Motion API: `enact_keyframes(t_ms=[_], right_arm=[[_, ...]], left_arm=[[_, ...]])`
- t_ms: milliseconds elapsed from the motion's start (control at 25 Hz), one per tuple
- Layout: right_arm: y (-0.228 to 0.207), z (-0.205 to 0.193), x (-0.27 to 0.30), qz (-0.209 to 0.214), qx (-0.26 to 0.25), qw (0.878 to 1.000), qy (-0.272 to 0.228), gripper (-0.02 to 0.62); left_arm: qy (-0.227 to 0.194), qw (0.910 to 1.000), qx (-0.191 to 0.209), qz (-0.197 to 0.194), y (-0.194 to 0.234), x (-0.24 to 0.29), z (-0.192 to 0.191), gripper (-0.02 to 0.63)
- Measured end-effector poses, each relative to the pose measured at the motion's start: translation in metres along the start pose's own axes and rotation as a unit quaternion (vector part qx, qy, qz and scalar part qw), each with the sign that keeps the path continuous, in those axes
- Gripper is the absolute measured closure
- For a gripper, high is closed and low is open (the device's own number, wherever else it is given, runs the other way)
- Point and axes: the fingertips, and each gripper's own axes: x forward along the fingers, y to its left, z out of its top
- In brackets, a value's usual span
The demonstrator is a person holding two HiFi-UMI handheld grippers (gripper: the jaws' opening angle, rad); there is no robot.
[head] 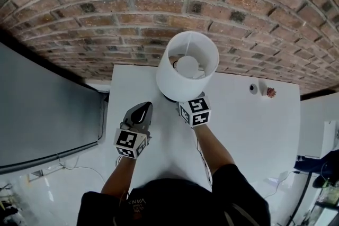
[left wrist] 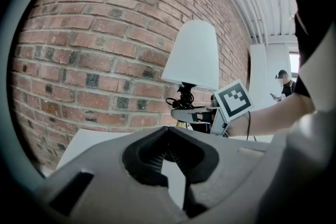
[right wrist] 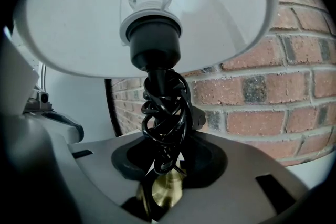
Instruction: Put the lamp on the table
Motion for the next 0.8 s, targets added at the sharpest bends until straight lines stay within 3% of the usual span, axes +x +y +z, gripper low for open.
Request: enact_keyframes(t_ms=[360, 800], right_arm=[[-0.001, -0.006, -0.017, -0.013, 0.002, 1.000, 0.008, 0.442], [0.002, -0.011, -0.074, -0.035, 0.005, 0.999, 0.003, 0.462]], left_arm=[[-0.011, 0.9998, 0.014, 0.007, -0.009, -0.016, 0.010, 0.601], [-0.026, 0.9994, 0.025, -0.001, -0.044, -0.036, 0.022, 0.601]])
